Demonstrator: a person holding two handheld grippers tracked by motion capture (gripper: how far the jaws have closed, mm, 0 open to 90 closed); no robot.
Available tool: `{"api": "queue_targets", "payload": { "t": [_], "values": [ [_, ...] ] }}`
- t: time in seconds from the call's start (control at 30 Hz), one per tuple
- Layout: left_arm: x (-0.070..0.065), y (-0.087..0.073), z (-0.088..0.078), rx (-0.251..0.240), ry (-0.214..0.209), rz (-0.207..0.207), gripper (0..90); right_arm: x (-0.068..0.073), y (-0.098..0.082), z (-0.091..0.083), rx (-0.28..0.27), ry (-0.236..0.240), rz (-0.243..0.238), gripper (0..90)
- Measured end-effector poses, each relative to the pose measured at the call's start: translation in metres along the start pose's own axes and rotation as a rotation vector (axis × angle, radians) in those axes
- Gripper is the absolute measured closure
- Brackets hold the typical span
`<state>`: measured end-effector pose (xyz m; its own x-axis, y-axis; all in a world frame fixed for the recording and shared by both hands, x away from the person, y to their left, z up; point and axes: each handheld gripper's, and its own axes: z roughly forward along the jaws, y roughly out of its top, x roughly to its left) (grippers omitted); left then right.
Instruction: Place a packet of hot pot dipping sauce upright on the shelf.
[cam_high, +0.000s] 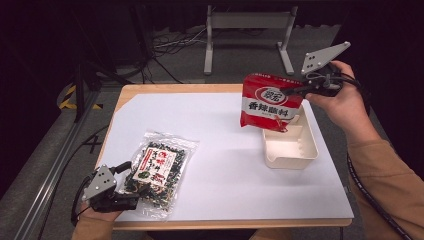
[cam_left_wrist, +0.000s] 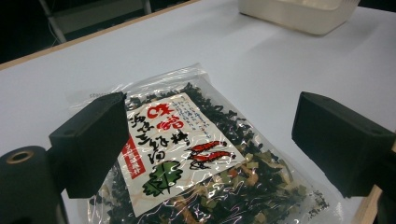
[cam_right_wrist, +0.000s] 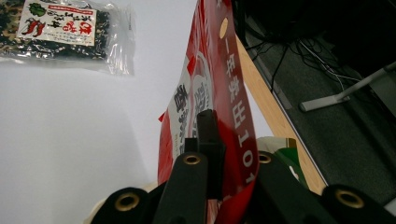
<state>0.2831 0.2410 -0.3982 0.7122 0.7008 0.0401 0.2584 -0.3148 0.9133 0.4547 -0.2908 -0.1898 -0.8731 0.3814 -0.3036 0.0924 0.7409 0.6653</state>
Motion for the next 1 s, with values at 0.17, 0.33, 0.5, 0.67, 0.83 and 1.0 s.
{"api": "queue_targets", "payload": {
  "t": [0.17,0.33,0.5,0.67,0.83,1.0],
  "values": [
    [0.000,0.000,0.000,0.002,0.000,0.001,11.5,-0.009,-0.007,-0.004,0.008,-0.021,0.006,88.9],
    [0.000,0.000,0.000,0.003,0.000,0.000,11.5,-0.017,-0.014,-0.007,0.015,-0.041,0.000,88.9],
    [0.000,0.000,0.000,0.003,0.001,0.002,11.5,-0.025,-0.020,-0.008,0.021,-0.062,-0.010,88.9],
    [-0.001,0.000,0.001,0.005,-0.001,-0.002,11.5,-0.033,-0.026,-0.009,0.029,-0.077,-0.019,88.9],
    [0.000,0.000,0.001,0.004,0.000,-0.001,11.5,-0.039,-0.031,-0.007,0.049,-0.080,-0.036,88.9],
    [0.000,-0.001,0.000,0.003,0.000,0.000,11.5,-0.043,-0.034,-0.005,0.072,-0.082,-0.038,88.8]
  ]
}}
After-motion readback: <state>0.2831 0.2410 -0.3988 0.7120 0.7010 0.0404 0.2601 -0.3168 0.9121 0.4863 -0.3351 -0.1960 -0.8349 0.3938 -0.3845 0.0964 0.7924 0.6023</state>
